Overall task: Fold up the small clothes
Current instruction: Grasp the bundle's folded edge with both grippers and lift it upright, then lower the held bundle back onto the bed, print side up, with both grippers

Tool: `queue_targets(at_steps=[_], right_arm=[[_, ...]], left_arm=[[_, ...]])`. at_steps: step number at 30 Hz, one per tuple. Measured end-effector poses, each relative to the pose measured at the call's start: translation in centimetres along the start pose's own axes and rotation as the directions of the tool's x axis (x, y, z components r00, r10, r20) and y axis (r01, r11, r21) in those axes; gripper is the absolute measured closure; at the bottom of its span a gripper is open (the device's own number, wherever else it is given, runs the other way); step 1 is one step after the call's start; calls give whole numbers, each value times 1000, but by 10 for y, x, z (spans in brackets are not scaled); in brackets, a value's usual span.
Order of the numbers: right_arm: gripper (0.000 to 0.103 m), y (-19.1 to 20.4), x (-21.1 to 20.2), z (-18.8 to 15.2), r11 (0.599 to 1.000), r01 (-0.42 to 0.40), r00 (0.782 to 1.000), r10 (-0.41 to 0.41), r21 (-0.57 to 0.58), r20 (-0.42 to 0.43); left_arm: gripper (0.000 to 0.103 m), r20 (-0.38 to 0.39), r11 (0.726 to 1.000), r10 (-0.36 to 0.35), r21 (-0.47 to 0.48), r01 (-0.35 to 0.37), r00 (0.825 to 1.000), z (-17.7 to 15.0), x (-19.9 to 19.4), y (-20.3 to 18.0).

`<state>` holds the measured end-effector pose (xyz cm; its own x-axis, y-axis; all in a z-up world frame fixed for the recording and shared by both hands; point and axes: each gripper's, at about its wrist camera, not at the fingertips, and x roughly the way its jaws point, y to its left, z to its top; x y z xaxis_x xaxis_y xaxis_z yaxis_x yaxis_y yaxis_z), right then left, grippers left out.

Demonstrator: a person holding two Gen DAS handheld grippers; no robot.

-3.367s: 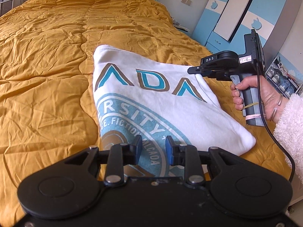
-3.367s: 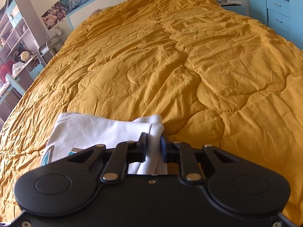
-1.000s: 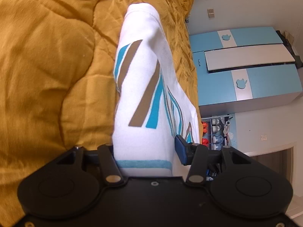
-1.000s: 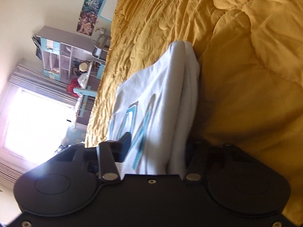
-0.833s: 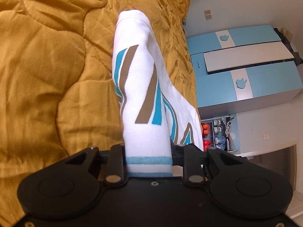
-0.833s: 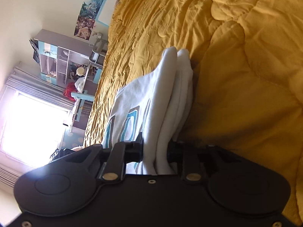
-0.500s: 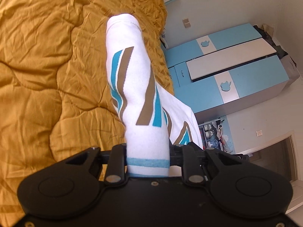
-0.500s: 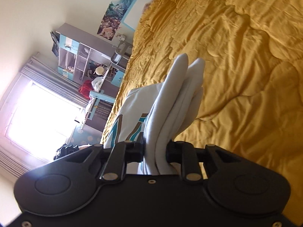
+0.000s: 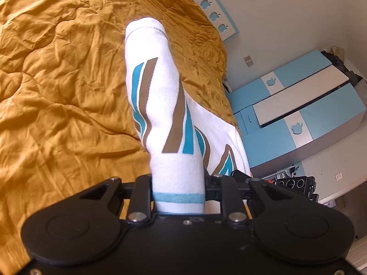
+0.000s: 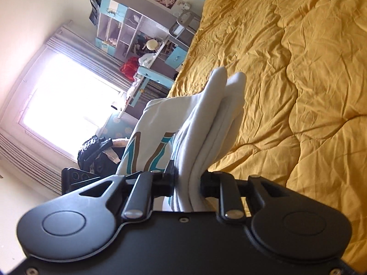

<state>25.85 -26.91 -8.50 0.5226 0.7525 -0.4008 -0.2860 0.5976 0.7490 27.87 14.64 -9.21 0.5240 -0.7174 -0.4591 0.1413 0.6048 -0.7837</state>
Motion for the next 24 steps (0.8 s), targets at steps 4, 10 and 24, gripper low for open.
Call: queue_targets(at_steps=[4, 10, 24], right_arm=[[83, -19, 37, -14, 997, 75, 997, -75, 17, -35], [83, -58, 67, -20, 983, 146, 986, -136, 109, -95], [72, 42, 9, -63, 949, 97, 993, -112, -302, -33]], left_arm=[[83, -28, 997, 16, -78, -18, 999, -3, 11, 61], [70, -49, 976, 28, -217, -38, 998, -9, 21, 131], [58, 88, 991, 42, 120, -52, 995, -77, -46, 16]])
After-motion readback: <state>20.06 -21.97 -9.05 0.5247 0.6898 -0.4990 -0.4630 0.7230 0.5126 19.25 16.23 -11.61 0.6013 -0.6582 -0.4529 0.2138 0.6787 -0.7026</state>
